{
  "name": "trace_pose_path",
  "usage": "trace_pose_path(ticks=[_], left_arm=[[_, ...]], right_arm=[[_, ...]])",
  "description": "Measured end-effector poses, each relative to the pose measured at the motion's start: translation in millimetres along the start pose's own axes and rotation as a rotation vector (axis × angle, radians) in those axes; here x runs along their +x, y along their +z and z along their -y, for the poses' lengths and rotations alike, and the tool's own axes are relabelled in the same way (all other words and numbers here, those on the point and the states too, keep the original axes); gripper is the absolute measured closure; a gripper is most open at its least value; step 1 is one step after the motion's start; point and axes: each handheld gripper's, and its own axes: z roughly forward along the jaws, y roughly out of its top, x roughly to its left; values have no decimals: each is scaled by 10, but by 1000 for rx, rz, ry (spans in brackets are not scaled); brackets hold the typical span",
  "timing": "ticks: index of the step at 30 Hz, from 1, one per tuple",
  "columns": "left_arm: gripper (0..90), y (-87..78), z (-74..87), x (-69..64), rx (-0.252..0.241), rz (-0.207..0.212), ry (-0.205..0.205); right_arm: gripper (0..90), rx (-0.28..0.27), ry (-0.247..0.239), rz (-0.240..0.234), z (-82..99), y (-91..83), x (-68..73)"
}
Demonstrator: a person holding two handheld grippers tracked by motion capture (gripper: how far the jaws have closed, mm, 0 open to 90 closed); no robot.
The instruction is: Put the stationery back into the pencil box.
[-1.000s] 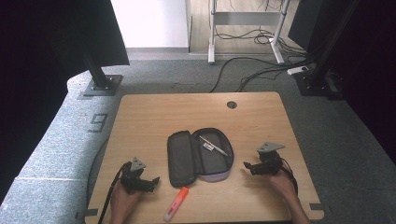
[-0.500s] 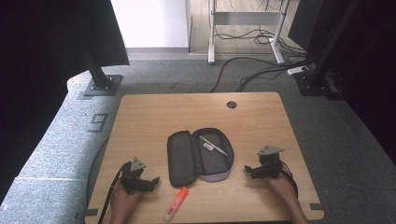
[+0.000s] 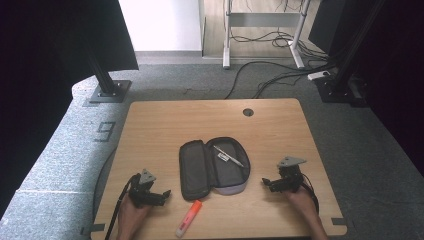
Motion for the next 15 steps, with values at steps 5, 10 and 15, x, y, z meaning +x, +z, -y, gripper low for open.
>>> trace_pose_path(ticks=[5,10,15], left_arm=[[4,-26,-19,-32,13,2,-3],[0,-126,-71,-88,-22,31,-7],[0,-233,-100,-118,-38,59,-11]], right_arm=[[51,-3,7,3,11,-16,15],[57,-5,9,2,16,-22,18],[59,-6,8,3,18,-24,19]])
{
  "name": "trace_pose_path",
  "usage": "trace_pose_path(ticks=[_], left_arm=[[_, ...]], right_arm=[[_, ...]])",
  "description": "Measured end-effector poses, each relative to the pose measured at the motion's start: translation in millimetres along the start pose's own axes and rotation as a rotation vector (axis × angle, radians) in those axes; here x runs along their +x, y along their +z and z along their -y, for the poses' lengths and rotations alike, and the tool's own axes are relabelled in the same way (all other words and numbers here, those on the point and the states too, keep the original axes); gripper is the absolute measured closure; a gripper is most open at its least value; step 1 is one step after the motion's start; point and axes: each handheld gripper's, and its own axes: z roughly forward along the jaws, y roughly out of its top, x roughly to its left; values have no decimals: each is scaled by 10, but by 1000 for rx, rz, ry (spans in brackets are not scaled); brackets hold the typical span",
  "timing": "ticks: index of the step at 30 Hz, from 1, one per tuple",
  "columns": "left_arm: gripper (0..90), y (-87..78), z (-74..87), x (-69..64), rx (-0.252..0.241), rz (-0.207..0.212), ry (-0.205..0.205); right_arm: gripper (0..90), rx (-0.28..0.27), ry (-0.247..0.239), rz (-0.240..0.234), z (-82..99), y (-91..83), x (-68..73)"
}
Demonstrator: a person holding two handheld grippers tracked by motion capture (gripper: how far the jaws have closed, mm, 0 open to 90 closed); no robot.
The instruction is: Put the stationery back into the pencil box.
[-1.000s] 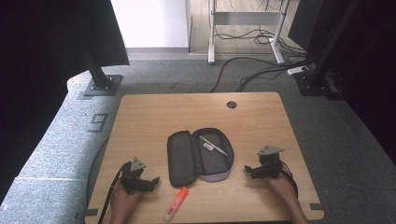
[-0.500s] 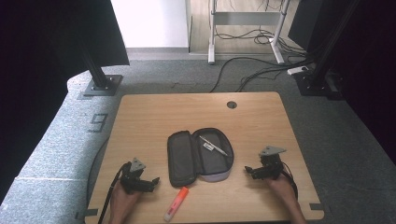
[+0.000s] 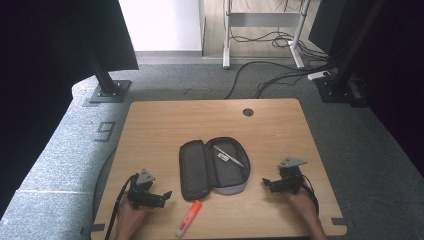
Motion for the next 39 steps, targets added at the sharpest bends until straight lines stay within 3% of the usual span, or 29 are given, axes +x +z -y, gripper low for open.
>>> trace_pose_path(ticks=[8,21,29,33,39], left_arm=[[0,-97,7,-130,1,52,1],[50,-188,-4,-431,-20,89,74],[142,-182,-18,-550,-28,102,116],[146,-124,3,-618,-5,103,140],[160,-99,8,-698,-8,144,153]], right_arm=[[61,-1,1,2,2,-1,2],[61,-1,2,2,2,-2,3],[61,-1,1,2,2,-2,3],[61,-1,1,2,2,-2,2],[61,-1,2,3,3,-2,3]])
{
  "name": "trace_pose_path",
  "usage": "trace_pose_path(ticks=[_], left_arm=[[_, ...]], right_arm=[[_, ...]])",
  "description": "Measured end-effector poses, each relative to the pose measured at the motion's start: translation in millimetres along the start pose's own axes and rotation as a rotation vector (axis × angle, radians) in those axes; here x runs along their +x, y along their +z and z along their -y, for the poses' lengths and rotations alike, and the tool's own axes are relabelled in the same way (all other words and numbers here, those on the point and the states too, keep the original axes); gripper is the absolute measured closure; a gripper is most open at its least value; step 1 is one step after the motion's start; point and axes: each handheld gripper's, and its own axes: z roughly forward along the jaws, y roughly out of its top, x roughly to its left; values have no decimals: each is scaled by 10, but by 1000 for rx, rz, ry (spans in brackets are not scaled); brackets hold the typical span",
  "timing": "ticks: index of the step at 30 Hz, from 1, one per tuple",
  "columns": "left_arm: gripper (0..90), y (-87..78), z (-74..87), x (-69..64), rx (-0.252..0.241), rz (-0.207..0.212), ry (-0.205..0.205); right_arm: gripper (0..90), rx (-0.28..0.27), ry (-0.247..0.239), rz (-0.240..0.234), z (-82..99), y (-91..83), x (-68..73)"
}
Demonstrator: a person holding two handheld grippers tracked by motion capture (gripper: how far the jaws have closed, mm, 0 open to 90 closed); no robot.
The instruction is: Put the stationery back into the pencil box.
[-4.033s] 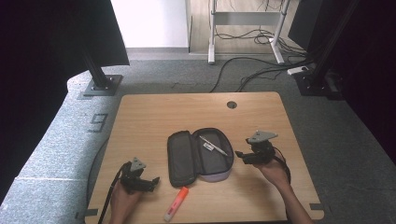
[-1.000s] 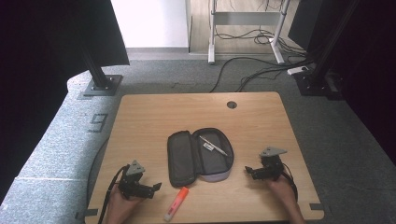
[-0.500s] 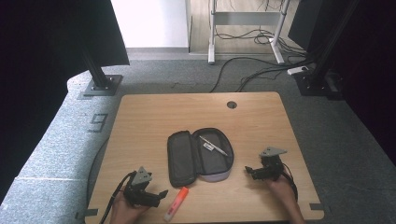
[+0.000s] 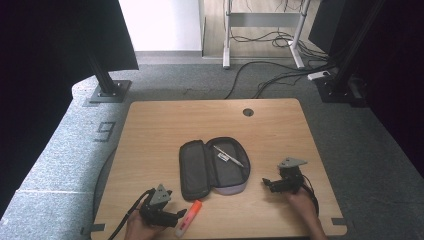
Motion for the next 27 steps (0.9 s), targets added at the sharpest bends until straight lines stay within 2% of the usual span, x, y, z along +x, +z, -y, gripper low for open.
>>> trace_pose_path(ticks=[3,9,14,21,27], left_arm=[[172,26,-1,-21,-5,4,3],[176,94,18,-99,24,10,28],[177,118,18,-142,21,22,36],[180,168,39,-181,46,17,53],[180,204,77,-278,70,3,85]], right_arm=[[61,0,0,0,0,0,0],[61,0,0,0,0,0,0],[61,0,0,0,0,0,0],[61,0,0,0,0,0,0],[61,0,-1,0,0,0,-1]])
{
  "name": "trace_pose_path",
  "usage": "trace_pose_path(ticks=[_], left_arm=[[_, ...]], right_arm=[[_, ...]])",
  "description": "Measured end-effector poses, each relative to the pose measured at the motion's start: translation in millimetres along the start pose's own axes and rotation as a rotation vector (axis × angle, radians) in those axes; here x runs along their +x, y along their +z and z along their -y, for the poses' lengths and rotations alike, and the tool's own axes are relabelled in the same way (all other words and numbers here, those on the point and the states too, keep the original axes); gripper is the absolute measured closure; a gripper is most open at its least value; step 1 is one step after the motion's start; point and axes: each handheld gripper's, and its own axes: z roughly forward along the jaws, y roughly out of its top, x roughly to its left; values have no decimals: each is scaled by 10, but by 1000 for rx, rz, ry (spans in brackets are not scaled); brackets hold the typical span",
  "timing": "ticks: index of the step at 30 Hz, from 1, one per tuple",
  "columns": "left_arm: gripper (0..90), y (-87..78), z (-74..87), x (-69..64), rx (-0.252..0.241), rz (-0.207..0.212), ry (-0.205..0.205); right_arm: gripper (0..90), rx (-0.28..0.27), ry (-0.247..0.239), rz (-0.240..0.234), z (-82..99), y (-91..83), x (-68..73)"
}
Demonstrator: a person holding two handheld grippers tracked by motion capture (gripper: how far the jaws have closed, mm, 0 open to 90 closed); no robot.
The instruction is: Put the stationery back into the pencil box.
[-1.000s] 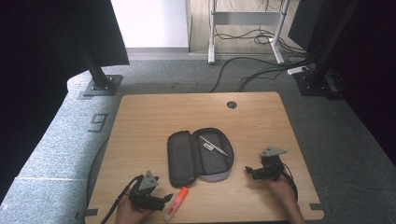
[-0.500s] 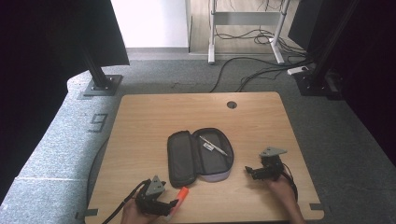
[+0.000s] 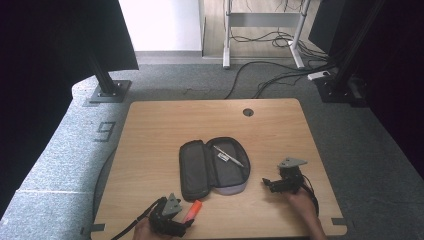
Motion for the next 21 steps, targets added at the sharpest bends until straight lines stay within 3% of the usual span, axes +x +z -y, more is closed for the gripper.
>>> trace_pose_path(ticks=[5,9,12,18,21], left_arm=[[223,7,8,7,15,-16,10],[322,22,22,-7,45,-43,34],[409,1,32,7,42,-36,31],[651,-26,58,76,35,39,19],[662,-32,62,85,35,51,24]], right_arm=[[61,0,1,0,0,0,0],[61,0,0,0,0,0,0],[61,0,1,0,0,0,0],[61,0,1,0,0,0,0],[61,0,0,0,0,0,0]])
